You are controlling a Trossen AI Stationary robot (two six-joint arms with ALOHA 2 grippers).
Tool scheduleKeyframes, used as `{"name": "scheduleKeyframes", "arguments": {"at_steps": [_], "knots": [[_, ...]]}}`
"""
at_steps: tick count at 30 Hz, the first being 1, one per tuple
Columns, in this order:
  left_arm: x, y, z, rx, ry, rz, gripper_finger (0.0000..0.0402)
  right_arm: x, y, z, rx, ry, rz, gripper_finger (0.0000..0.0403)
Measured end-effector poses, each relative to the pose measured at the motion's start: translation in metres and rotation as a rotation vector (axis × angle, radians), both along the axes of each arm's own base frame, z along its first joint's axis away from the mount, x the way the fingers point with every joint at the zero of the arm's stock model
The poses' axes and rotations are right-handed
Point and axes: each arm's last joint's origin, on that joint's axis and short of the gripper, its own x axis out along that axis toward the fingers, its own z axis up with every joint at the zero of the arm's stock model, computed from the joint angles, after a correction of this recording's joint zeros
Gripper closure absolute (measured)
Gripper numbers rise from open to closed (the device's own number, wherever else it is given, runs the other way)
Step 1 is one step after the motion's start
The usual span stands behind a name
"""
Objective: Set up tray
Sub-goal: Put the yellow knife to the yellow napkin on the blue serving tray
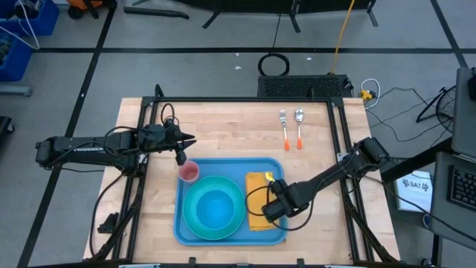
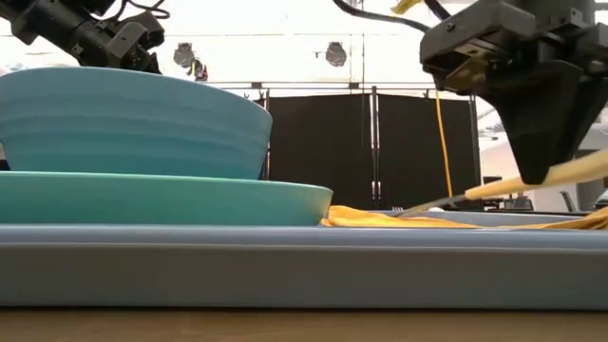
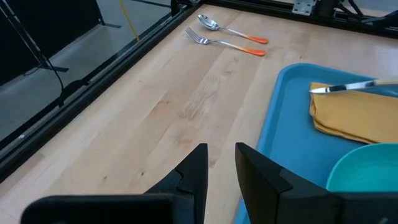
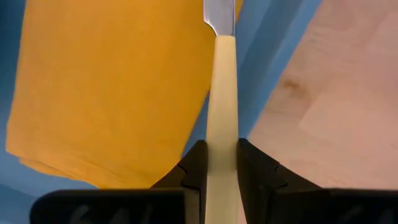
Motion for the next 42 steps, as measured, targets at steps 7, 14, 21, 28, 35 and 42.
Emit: {"name": "scheduleKeyframes", "arguments": {"at_steps": [7,14,21,28,35,42], "knots": [[0.0,0.0,0.0,-0.007,-0.004,0.004,0.0314,0.007,-0.004,0.0,0.067,-0.02,-0.051,0.0355],[0.0,0.0,0.0,-0.01,-0.007,0.006,0.0314,0.015,-0.01,0.0,0.088,-0.059,-0.068,0.0355],[0.0,0.0,0.0,-0.01,-0.007,0.006,0.0314,0.014,-0.012,-0.024,0.103,-0.147,-0.08,0.0355],[0.0,0.0,0.0,-0.01,-0.008,0.007,0.0314,0.014,-0.011,-0.048,0.199,-0.282,-0.088,0.0355],[0.0,0.0,0.0,-0.01,-0.008,0.007,0.0314,0.013,-0.011,-0.048,0.18,-0.286,-0.054,0.0346],[0.0,0.0,0.0,-0.011,-0.001,0.006,0.0314,0.012,-0.011,-0.048,0.187,-0.274,-0.061,0.022]]}}
